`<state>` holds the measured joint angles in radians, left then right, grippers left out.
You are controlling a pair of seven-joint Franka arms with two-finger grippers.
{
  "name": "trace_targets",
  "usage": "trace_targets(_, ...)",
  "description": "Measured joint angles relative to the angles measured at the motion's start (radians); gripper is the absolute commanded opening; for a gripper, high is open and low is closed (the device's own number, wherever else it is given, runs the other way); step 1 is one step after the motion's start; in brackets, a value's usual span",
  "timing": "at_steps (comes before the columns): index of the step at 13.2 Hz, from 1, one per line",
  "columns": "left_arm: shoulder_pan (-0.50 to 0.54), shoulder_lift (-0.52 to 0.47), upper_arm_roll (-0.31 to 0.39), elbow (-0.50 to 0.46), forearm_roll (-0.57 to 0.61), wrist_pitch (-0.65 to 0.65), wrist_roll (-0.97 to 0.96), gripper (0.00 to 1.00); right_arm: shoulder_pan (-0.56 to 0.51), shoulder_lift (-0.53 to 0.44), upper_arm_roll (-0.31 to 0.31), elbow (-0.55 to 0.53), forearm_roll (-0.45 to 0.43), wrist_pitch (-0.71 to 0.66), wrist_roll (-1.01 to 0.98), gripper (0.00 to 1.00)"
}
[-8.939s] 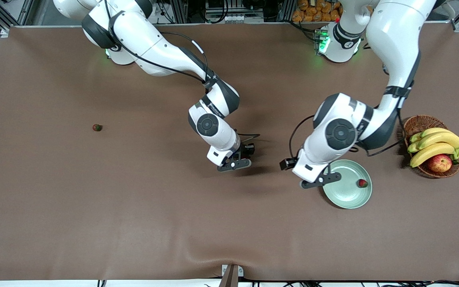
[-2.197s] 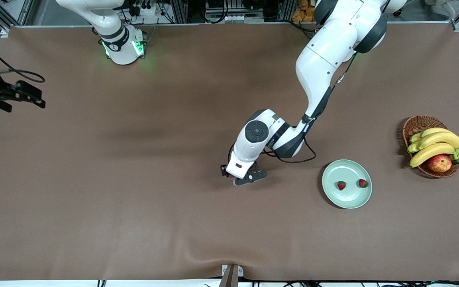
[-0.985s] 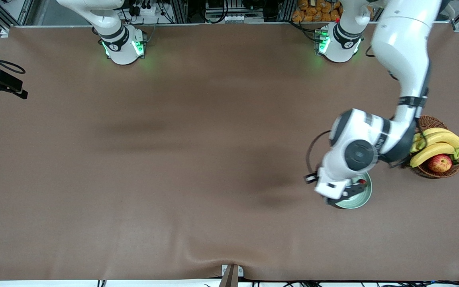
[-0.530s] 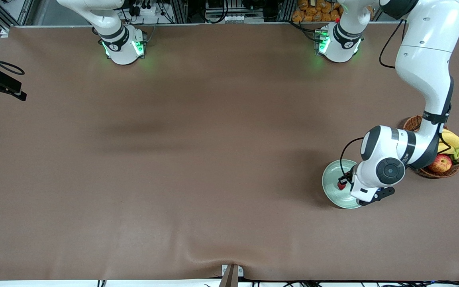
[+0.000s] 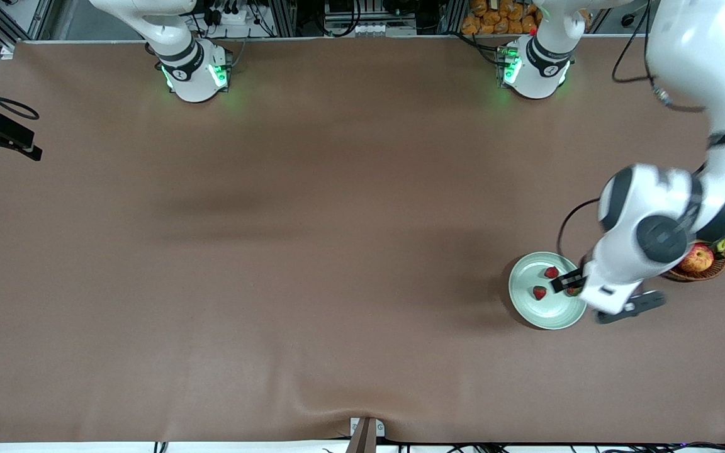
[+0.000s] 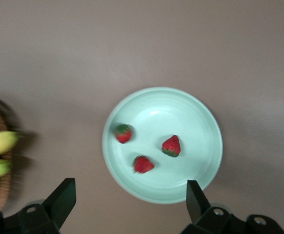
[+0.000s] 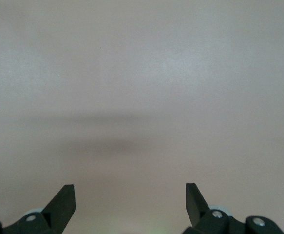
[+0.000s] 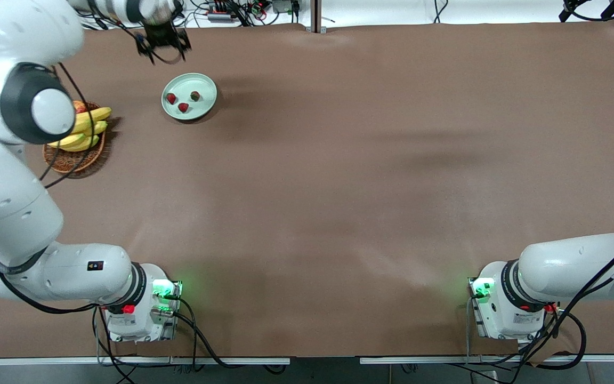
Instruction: Collect all strawberries into plate
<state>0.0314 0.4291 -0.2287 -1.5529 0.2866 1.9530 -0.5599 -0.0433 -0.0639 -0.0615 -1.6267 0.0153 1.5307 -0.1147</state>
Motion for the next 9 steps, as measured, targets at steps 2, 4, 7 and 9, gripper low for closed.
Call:
trace_targets(2, 0.000, -0.129, 0.000, 0.001, -0.047, -0.089, 0.040, 1.00, 0.000, 0.001, 0.001, 0.001, 0.000, 0.000, 0.000, 1.00)
trace_targets(4, 0.004, -0.225, 0.000, -0.005, -0.106, -0.160, 0.106, 1.00, 0.000, 0.002, 0.001, 0.001, 0.000, -0.003, 0.000, 1.00)
trace_targets(7, 0.016, -0.317, 0.002, -0.010, -0.166, -0.217, 0.224, 1.00, 0.000, 0.003, 0.001, 0.001, 0.000, -0.030, 0.001, 1.00)
trace_targets(9, 0.033, -0.345, 0.020, -0.004, -0.204, -0.271, 0.330, 1.00, 0.000, 0.004, 0.001, 0.001, 0.000, -0.040, 0.001, 1.00)
